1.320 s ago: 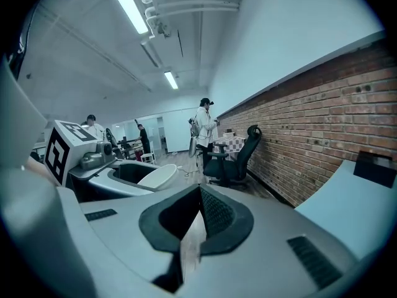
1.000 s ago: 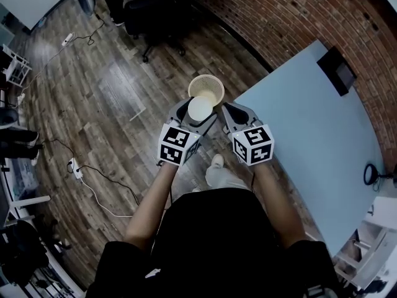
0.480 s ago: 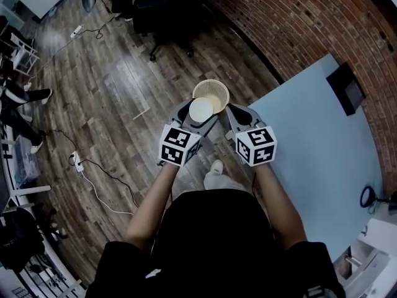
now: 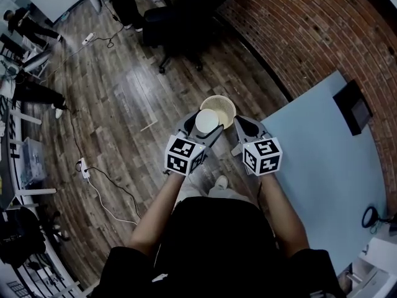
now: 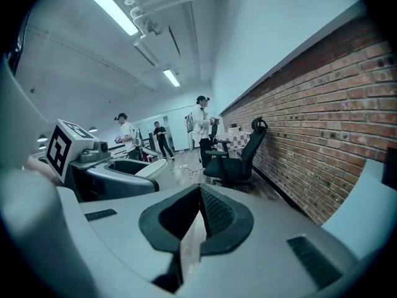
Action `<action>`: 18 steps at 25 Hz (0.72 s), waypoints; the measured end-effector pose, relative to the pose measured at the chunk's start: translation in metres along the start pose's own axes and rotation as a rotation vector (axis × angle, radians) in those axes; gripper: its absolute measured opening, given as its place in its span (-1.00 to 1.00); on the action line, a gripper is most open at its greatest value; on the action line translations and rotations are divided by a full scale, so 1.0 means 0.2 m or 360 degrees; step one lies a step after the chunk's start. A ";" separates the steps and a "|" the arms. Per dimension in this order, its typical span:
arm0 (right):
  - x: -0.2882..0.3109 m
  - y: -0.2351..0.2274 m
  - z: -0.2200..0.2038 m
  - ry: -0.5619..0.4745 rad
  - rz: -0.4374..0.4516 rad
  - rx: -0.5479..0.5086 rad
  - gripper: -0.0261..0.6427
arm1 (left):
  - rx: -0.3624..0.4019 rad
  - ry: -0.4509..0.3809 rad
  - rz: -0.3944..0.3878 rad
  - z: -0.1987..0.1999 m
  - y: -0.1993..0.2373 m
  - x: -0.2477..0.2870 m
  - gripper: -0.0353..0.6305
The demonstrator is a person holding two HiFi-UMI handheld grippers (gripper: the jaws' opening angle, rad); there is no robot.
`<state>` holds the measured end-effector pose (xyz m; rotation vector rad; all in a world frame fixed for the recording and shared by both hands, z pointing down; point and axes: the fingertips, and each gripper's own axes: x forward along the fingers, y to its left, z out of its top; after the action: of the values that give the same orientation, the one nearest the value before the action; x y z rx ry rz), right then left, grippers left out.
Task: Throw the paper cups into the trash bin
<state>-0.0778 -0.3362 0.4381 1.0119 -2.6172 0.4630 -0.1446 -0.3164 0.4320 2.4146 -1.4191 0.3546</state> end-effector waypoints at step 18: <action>0.25 -0.05 0.05 0.0017 -0.0139 0.0079 -0.91 | -0.0019 0.0036 -0.0140 0.03 0.30 0.16 0.18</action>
<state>-0.1075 -0.3771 0.4508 1.1311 -2.5518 0.5136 -0.1826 -0.3715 0.4470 2.4464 -1.2970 0.3501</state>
